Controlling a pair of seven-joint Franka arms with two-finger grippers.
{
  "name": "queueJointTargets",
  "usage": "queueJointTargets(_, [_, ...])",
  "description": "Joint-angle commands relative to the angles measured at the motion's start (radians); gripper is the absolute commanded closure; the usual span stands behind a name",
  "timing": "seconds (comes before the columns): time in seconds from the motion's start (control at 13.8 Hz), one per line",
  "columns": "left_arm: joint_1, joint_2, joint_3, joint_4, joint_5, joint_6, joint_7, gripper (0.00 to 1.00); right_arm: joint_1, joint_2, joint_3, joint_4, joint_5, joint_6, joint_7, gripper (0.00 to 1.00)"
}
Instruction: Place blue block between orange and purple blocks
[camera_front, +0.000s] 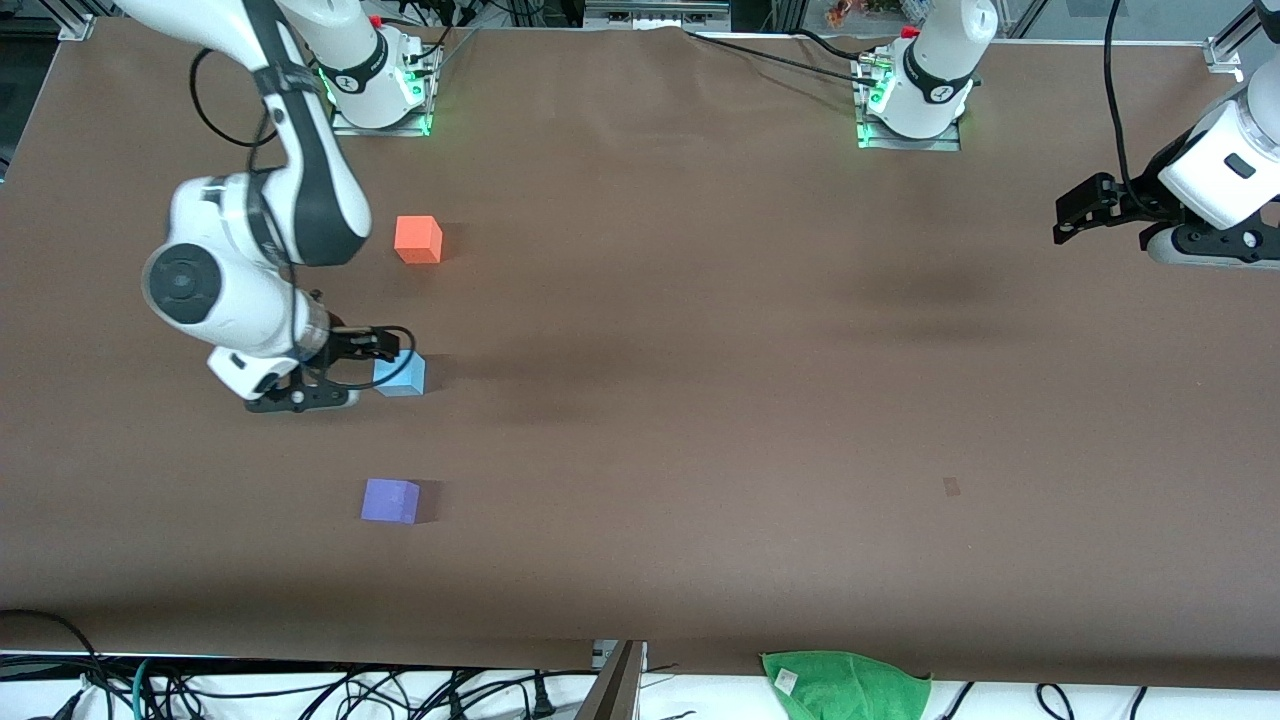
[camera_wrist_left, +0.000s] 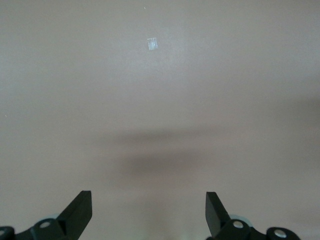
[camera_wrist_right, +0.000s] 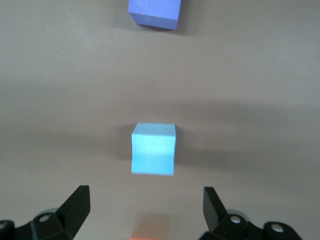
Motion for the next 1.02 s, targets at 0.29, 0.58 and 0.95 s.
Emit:
queueJointTargets(0.29, [0.014,-0.003,-0.002,0.016,0.019,-0.012,0.024,0.00,-0.002,-0.010,-0.117,0.320,-0.001,-0.424,-0.106,0.00])
queueJointTargets(0.58, [0.014,-0.003,-0.002,0.016,0.019,-0.012,0.024,0.00,-0.001,-0.033,-0.136,0.401,-0.030,-0.565,-0.100,0.00])
queueJointTargets(0.95, [0.014,-0.004,-0.002,0.016,0.019,-0.012,0.024,0.00,-0.102,-0.136,-0.040,0.391,-0.051,-0.628,-0.099,0.00])
